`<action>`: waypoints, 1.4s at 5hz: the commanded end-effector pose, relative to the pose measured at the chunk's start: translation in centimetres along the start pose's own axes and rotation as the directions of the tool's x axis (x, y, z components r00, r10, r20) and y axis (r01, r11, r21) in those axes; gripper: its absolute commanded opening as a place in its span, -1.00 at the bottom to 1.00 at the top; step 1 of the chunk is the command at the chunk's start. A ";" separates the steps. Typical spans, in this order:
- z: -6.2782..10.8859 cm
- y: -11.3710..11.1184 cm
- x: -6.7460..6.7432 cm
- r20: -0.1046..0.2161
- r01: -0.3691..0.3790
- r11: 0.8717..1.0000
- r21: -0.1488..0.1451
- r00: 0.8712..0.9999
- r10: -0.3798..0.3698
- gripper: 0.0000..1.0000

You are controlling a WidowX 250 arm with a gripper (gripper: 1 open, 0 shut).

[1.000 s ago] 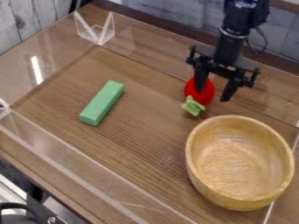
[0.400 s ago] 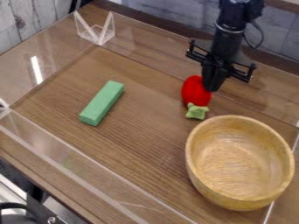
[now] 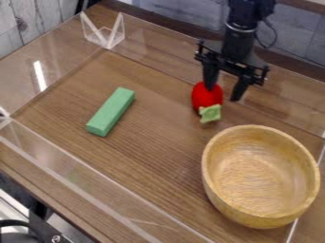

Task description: Move the red fruit to the left

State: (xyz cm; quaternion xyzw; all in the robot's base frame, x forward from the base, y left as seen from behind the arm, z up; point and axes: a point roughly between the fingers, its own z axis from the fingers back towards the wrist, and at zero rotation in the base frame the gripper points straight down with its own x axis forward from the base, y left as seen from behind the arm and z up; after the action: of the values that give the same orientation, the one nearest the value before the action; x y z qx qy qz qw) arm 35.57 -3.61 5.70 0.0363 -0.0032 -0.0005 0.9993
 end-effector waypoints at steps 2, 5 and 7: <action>2.9 0.5 2.0 0.100 -0.025 1.000 -0.017 0.995 0.027 -1.00; 7.4 3.9 1.0 0.180 -0.076 0.995 -0.060 0.980 0.086 -1.00; 5.8 3.3 1.2 0.143 0.002 0.998 -0.056 0.990 0.006 1.00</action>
State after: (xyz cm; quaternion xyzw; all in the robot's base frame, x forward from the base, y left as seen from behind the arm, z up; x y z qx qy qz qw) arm 36.13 -0.54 9.99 0.0078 -0.0463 0.0047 0.9989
